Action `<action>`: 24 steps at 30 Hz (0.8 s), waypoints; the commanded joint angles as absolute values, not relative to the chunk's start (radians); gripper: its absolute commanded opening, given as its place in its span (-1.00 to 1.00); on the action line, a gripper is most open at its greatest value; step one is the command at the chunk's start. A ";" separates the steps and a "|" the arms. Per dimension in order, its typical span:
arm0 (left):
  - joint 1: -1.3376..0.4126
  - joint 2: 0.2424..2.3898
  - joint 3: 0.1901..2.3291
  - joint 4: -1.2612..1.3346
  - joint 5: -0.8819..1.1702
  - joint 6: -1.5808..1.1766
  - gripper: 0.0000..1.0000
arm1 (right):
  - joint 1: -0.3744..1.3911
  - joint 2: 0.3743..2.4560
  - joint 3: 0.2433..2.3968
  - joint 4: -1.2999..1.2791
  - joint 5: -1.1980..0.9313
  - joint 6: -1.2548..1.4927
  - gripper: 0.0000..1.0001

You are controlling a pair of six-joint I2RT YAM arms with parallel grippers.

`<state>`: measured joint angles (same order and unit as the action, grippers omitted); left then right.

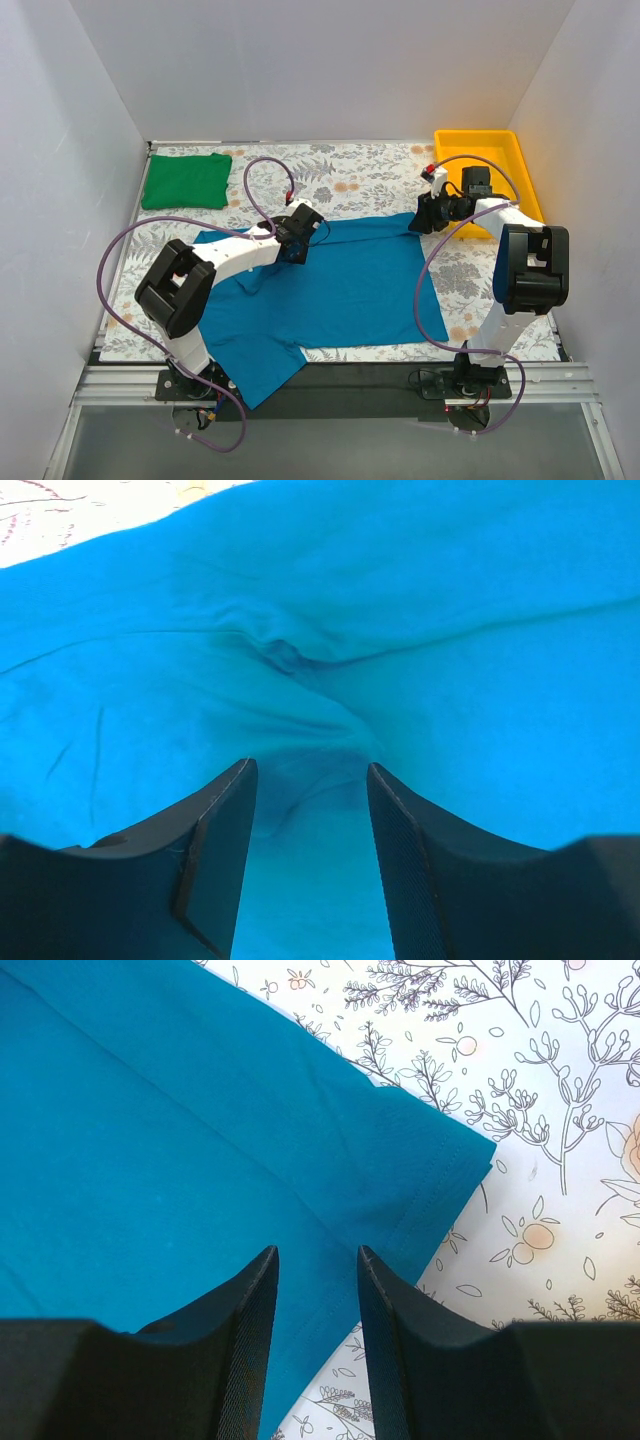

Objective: Fold and stack the t-shirts
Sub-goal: Fold the tshirt

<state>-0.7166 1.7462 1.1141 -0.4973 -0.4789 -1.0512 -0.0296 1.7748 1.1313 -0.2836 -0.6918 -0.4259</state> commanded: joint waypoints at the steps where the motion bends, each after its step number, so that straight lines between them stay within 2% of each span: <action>1: -0.721 1.715 1.140 -0.512 -0.551 -1.040 -0.05 | -0.029 1.770 1.141 -0.285 -0.719 -0.434 -0.11; 17: -0.721 1.614 1.117 -0.511 -0.549 -1.080 0.03 | -0.029 1.764 1.141 -0.284 -0.729 -0.433 -0.10; 24: -0.719 1.436 1.017 -0.491 -0.517 -1.210 0.31 | -0.029 1.763 1.140 -0.284 -0.730 -0.433 -0.10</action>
<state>-0.7166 1.5734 1.0599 -0.5095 -0.5121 -1.1252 -0.0296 1.7748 1.1313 -0.2855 -0.7074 -0.4259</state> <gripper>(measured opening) 0.642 0.447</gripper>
